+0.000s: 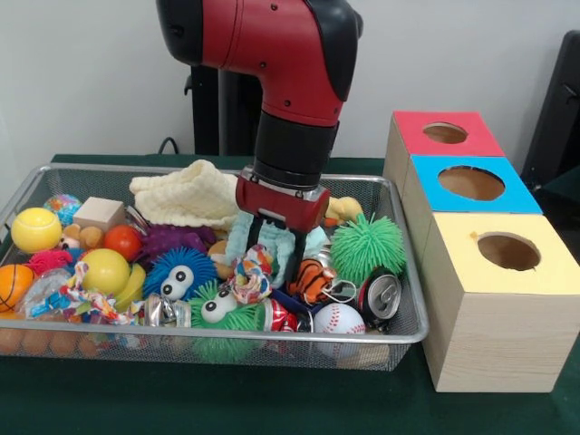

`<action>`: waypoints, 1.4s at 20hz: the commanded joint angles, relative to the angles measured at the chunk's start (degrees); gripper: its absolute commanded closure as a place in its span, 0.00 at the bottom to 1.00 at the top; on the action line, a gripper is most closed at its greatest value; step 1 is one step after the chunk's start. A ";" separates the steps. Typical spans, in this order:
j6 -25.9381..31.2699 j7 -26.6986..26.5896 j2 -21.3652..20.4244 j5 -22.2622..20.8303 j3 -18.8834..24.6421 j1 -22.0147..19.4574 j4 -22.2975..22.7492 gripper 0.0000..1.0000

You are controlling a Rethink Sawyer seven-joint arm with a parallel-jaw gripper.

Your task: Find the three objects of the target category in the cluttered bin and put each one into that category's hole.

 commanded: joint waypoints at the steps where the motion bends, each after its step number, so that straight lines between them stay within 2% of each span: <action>1: -2.69 -0.52 2.87 -3.56 2.69 -0.86 1.01 1.00; 6: -3.63 0.53 2.72 -3.33 2.63 -0.83 1.32 1.00; 12: -2.73 0.66 2.90 -3.69 0.53 1.56 -0.77 1.00; 16: -1.26 -0.02 0.49 -3.83 -0.51 2.78 -1.58 1.00; 19: 8.17 -4.62 -6.21 -1.58 1.51 2.49 -3.74 1.00; 21: 13.19 -7.10 -8.40 -0.23 2.79 2.05 -5.37 1.00; 25: 20.51 -9.36 -9.87 1.06 4.35 1.52 -8.47 1.00; 28: 22.64 -9.16 -10.06 0.81 5.41 1.06 -9.41 1.00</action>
